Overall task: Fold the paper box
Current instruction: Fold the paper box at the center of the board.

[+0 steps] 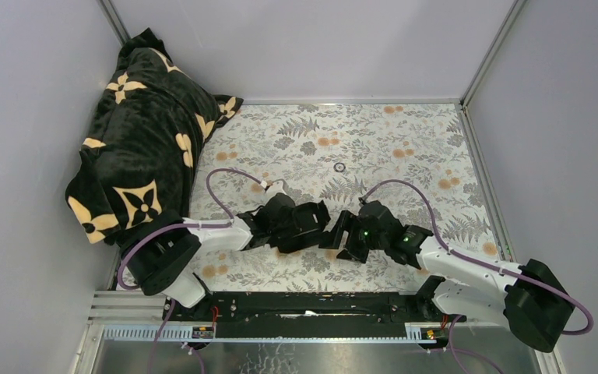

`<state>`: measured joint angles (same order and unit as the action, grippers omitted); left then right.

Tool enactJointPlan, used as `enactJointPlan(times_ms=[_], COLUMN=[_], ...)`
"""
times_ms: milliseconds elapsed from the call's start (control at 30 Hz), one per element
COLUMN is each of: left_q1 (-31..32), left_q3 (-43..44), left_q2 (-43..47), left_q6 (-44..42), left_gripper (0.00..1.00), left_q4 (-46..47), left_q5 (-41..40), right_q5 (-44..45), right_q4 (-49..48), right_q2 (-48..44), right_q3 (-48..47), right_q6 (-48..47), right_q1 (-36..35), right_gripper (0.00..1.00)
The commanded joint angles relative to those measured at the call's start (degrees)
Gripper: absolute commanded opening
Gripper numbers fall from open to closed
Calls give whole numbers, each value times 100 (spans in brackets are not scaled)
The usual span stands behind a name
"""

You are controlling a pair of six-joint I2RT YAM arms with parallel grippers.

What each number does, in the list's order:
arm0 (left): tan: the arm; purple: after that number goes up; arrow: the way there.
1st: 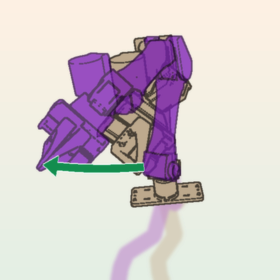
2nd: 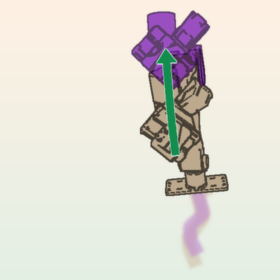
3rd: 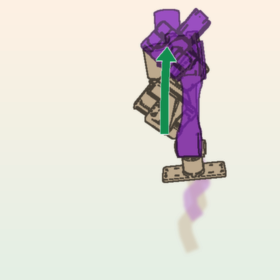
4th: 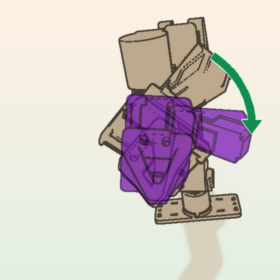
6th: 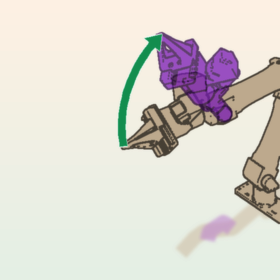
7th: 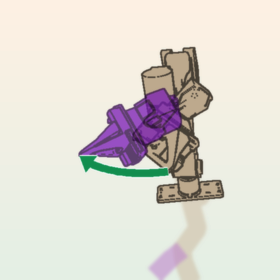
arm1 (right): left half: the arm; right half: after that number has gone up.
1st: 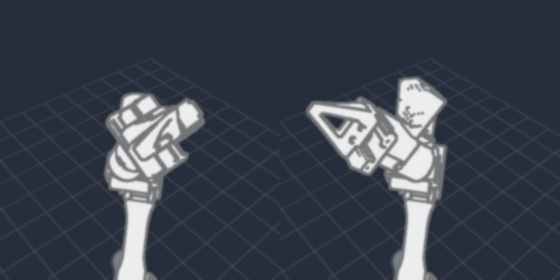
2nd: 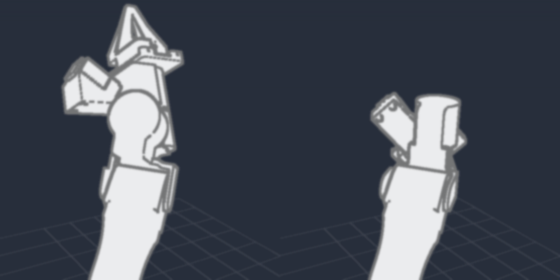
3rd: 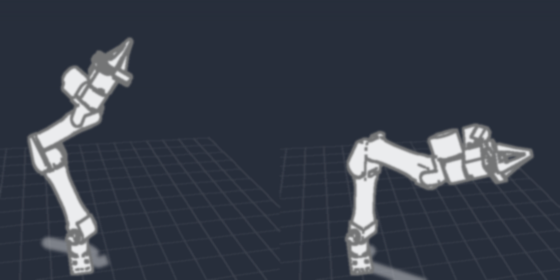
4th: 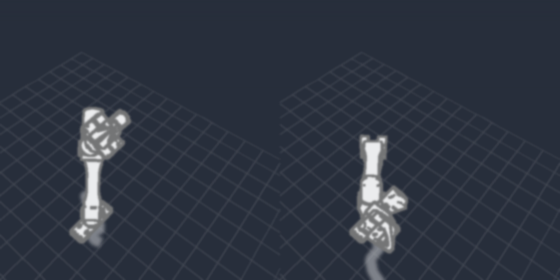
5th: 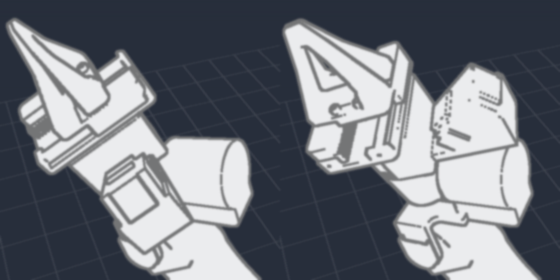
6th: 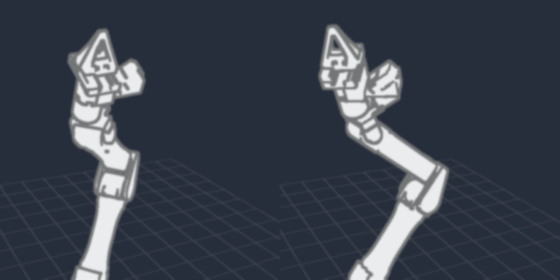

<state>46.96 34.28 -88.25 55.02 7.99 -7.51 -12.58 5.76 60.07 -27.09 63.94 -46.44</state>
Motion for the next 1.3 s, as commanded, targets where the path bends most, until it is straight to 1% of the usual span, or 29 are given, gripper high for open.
enactJointPlan(times_ms=[0,67,200,433,633,800,933,1067,1133,1200,1267], left_q1=[83,78,82,76,79,75,79,72,75,72,75], left_q3=[-63,-68,-72,-113,-165,-160,-210,-259,-290,-307,-332], left_q2=[-245,-292,-369,-457,-532,-561,-509,-434,-403,-377,-360], left_q6=[82,91,84,78,79,81,78,57,45,30,30], left_gripper=[1,1,1,1,0,0,0,0,0,0,0], left_q4=[-179,-122,-23,136,243,325,369,396,396,401,409], left_q5=[-73,-53,6,64,101,153,181,203,212,205,206], right_q5=[341,431,656,1034,1185,1690,2033,2274,2385,2453,2493], right_q4=[-60,25,489,685,601,658,646,528,364,297,223], right_q2=[73,29,-227,-498,-247,76,330,693,860,1054,1286], right_q3=[-201,-290,-502,-344,-278,-379,-451,-576,-636,-734,-811], right_q6=[540,619,661,1194,1652,2081,2354,2490,2514,2521,2528], right_q1=[-213,-253,-285,-395,-695,-1138,-1287,-1305,-1300,-1301,-1300], right_gripper=[79,78,78,78,78,79,78,75,70,68,63])
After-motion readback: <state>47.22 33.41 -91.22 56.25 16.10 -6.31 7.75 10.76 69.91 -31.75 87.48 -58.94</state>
